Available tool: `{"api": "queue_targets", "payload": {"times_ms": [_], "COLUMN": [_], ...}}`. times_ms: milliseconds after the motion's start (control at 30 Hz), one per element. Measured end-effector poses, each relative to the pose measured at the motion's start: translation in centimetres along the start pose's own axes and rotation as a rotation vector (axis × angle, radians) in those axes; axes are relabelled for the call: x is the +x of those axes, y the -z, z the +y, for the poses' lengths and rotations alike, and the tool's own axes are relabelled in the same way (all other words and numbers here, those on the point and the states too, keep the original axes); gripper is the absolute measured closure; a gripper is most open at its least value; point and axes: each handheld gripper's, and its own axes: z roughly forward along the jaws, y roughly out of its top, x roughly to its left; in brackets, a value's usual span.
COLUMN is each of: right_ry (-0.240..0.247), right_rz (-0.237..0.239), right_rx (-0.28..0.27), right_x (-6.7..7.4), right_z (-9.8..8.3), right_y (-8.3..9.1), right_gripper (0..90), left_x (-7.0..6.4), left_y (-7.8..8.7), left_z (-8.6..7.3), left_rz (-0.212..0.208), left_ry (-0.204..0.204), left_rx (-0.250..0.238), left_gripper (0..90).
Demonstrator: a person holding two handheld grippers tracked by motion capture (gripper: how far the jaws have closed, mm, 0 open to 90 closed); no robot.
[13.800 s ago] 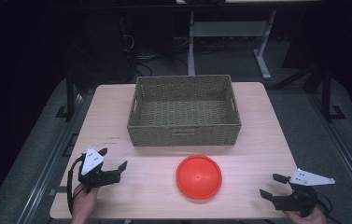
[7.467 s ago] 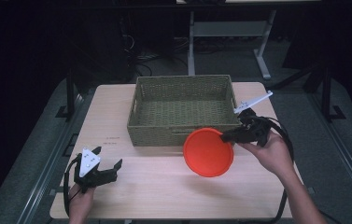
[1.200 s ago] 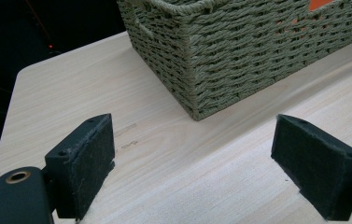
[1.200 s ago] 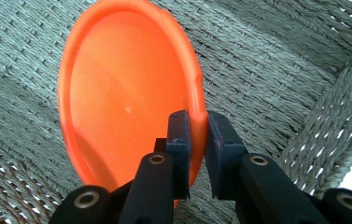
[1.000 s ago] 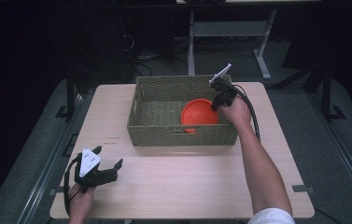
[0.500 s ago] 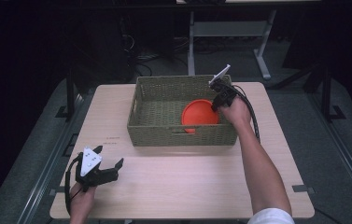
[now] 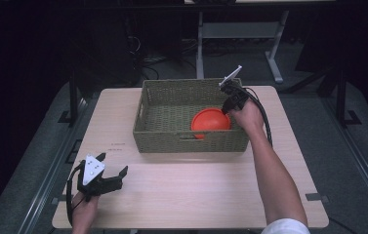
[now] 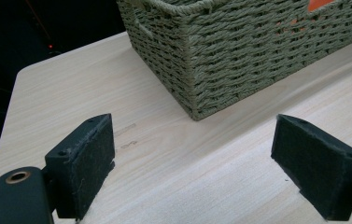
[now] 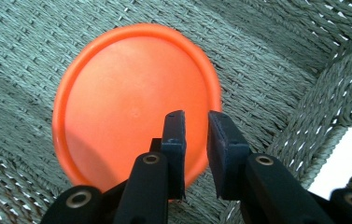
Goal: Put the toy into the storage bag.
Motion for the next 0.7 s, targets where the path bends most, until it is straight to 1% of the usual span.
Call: {"api": "queue_targets", "payload": {"times_ms": [100, 300, 367, 433, 500, 600, 633, 700], "right_ry": [-0.009, 0.003, 0.019, 0.021, 0.023, 0.016, 0.017, 0.012], "right_rz": [0.018, 0.033, 0.032, 0.037, 0.041, 0.057, 0.061, 0.076], "right_rx": [-0.011, -0.024, -0.012, -0.014, -0.01, -0.029, -0.032, -0.037], "right_x": [0.1, 0.4, 0.6, 0.8, 0.8, 0.7, 0.6, 0.5], "right_z": [-0.1, -0.3, -0.4, -0.6, -0.7, -0.8, -0.8, -0.9], "right_y": [0.2, 0.8, 0.8, 1.0, 1.1, 1.6, 1.7, 1.9], "right_gripper": [75.1, 72.2, 70.3, 69.7, 67.9, 66.7, 65.9, 63.5], "left_x": [0.0, 0.0, 0.0, 0.0, 0.0, 0.0, 0.0, 0.0], "left_y": [0.1, 0.1, 0.0, 0.1, 0.1, 0.1, 0.0, 0.1], "left_z": [0.0, 0.0, 0.0, 0.0, 0.0, 0.0, 0.0, 0.0], "left_rz": [0.004, 0.004, 0.002, 0.002, 0.004, 0.007, 0.006, 0.005], "left_ry": [0.003, 0.004, 0.002, -0.001, -0.002, 0.0, 0.008, 0.0], "left_rx": [-0.003, -0.005, -0.003, 0.003, 0.002, 0.002, -0.004, 0.003], "left_gripper": [12.8, 12.8, 12.8, 12.8, 12.8, 12.8, 12.8, 12.8]}}
